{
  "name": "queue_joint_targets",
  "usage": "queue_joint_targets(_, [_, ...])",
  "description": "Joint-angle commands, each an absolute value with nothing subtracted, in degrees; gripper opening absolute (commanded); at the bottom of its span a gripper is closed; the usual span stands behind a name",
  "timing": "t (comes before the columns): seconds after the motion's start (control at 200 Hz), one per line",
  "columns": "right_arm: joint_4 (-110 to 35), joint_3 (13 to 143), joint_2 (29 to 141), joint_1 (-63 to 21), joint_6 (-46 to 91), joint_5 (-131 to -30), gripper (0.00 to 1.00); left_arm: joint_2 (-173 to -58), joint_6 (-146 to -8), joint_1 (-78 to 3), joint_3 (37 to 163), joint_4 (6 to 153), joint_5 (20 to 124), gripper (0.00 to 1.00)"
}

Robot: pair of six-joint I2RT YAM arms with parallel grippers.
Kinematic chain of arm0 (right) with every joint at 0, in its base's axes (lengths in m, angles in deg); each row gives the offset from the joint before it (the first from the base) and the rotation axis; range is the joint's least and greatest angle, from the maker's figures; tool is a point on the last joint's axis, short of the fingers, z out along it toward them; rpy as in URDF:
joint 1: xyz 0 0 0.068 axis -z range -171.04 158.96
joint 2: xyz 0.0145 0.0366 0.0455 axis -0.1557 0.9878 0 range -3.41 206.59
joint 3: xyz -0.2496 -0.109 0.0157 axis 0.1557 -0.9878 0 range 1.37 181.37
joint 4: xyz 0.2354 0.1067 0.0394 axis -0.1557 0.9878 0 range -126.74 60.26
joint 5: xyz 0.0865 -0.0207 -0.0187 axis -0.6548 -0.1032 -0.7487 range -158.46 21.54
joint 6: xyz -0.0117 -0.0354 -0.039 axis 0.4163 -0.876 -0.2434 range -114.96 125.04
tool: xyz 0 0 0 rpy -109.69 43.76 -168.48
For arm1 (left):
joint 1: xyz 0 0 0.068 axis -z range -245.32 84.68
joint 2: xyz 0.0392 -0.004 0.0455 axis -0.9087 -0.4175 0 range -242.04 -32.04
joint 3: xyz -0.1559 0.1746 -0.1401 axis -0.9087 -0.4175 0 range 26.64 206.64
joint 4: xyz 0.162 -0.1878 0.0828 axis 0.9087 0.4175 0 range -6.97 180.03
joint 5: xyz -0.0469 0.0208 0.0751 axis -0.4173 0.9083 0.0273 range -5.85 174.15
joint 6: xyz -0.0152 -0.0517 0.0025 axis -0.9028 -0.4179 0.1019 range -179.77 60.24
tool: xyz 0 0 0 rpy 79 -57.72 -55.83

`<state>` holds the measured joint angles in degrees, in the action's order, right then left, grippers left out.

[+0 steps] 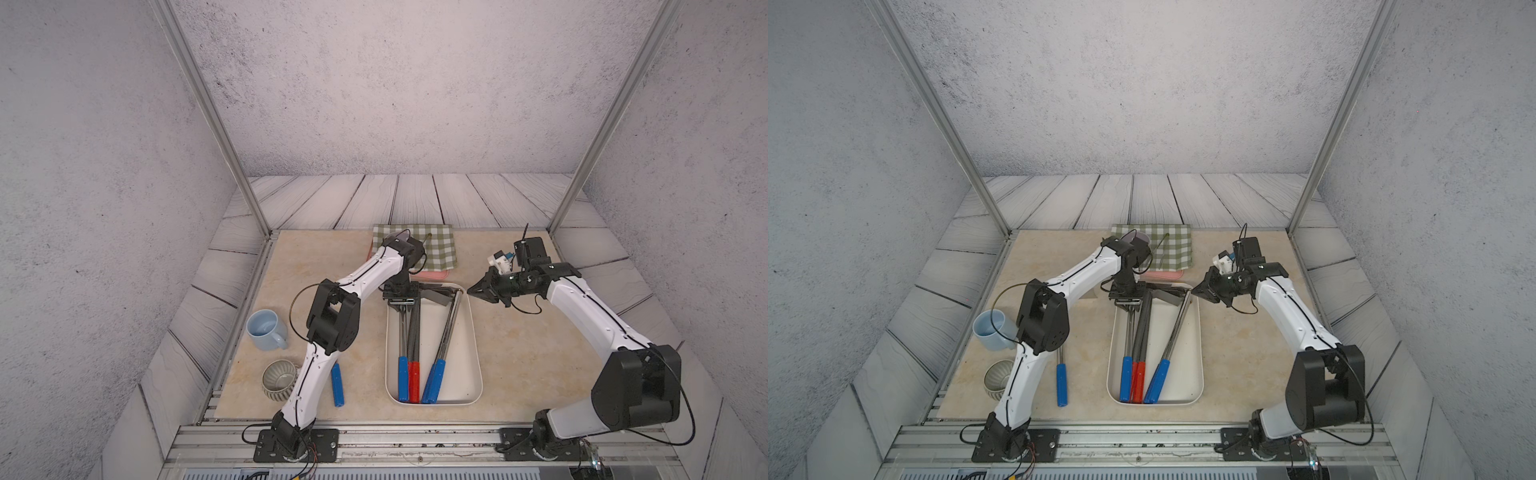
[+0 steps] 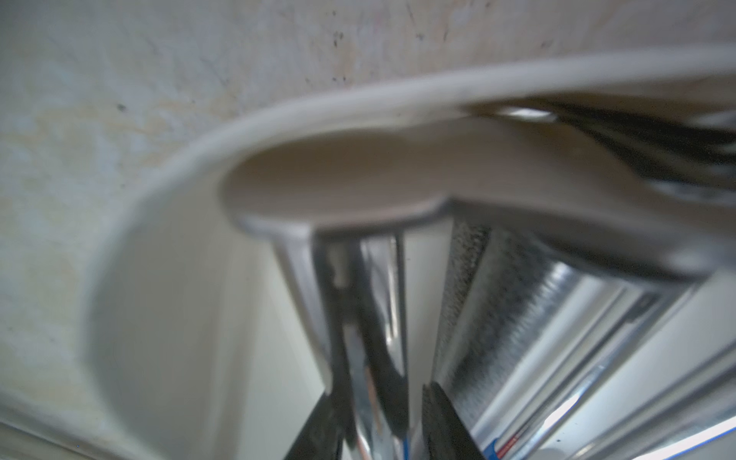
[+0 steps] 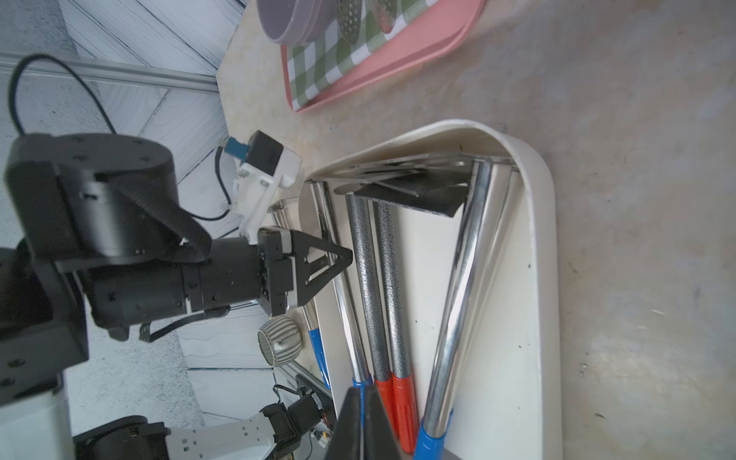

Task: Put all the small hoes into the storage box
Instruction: Place the hoe in the storage box.

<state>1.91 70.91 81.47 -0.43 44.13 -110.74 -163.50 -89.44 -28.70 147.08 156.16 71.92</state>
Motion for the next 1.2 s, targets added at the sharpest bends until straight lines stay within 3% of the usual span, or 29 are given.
queue_joint_targets(0.0, [-3.29,72.97,83.57,-1.58,47.96,-114.12,0.05,-159.95,-87.02,-29.43,146.24,156.39,70.36,0.37])
queue_joint_targets(0.25, [-9.07,77.51,91.11,-4.85,52.39,-116.23,0.00,-157.56,-86.64,-30.82,140.97,153.20,69.05,0.35])
queue_joint_targets(0.726, [-13.12,84.32,104.09,-8.59,55.53,-116.86,0.00,-139.91,-87.10,-34.27,126.03,141.80,67.90,0.32])
queue_joint_targets(1.196, [-15.88,86.84,111.32,-8.72,57.38,-117.38,0.00,-136.99,-86.87,-35.61,121.66,141.01,67.45,0.30])
